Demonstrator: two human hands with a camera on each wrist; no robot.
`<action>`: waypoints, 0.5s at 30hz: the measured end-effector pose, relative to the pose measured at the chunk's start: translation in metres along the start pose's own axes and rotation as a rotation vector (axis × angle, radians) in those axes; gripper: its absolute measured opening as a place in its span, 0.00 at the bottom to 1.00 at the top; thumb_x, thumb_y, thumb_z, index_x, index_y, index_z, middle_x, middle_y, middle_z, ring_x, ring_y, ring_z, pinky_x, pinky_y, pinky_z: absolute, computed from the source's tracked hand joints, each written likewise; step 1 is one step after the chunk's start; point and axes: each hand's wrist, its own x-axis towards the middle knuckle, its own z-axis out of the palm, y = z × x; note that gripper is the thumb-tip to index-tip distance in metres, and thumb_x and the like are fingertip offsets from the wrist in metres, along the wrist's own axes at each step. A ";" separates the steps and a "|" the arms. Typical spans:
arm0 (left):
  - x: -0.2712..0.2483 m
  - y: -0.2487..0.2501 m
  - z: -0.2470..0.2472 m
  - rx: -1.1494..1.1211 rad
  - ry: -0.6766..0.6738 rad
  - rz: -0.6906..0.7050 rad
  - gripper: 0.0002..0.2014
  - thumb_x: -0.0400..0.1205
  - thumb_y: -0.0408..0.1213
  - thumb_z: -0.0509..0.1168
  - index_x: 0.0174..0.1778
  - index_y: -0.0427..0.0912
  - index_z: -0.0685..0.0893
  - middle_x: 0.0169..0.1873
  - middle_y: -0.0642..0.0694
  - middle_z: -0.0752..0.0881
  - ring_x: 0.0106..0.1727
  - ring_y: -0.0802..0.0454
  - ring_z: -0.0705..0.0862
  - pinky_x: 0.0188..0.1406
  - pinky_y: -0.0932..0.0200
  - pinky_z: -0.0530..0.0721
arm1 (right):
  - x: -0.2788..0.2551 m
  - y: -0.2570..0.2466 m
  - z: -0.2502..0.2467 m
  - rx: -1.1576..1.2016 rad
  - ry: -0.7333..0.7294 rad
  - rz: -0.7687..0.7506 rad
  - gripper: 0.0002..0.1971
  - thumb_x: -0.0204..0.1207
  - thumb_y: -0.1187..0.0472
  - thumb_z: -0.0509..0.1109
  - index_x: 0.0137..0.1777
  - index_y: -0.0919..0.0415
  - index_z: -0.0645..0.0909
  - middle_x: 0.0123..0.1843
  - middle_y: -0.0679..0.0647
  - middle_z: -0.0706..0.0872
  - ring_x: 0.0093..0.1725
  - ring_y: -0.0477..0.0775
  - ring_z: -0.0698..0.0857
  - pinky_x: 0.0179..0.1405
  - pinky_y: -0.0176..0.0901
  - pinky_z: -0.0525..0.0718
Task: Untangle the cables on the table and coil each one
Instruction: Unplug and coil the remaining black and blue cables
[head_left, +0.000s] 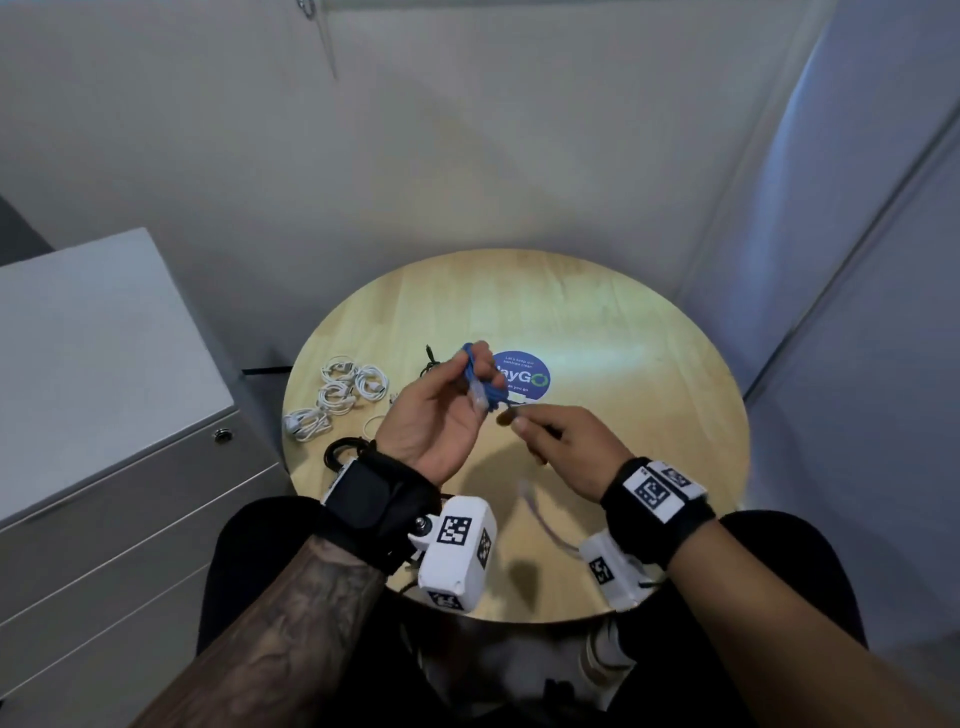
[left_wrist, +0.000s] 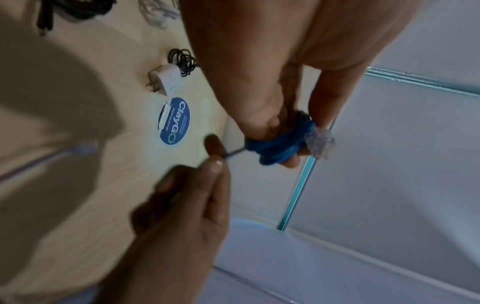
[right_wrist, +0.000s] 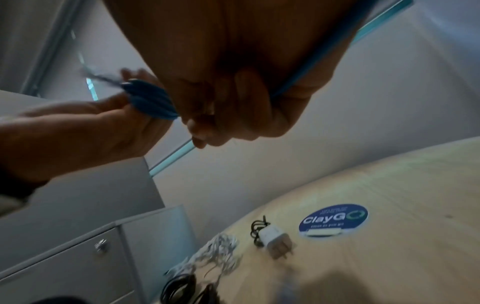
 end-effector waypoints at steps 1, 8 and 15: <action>0.004 -0.002 -0.002 0.048 0.038 0.053 0.12 0.89 0.31 0.50 0.49 0.34 0.77 0.39 0.44 0.80 0.41 0.50 0.82 0.46 0.63 0.85 | -0.004 0.001 0.006 -0.002 -0.041 0.009 0.09 0.85 0.53 0.65 0.55 0.43 0.87 0.29 0.42 0.79 0.30 0.41 0.77 0.38 0.38 0.77; 0.019 -0.013 -0.035 0.576 0.357 0.308 0.06 0.86 0.28 0.61 0.48 0.33 0.84 0.36 0.43 0.86 0.38 0.52 0.83 0.41 0.62 0.82 | -0.022 -0.005 0.004 -0.236 -0.133 -0.067 0.13 0.83 0.47 0.63 0.43 0.54 0.80 0.30 0.49 0.77 0.32 0.51 0.75 0.40 0.56 0.80; 0.004 -0.034 -0.029 1.146 -0.004 0.063 0.10 0.87 0.26 0.60 0.44 0.36 0.85 0.32 0.47 0.86 0.32 0.58 0.84 0.37 0.63 0.81 | -0.014 -0.029 -0.037 -0.426 0.051 -0.215 0.08 0.79 0.51 0.66 0.48 0.48 0.87 0.35 0.43 0.83 0.34 0.43 0.77 0.36 0.46 0.78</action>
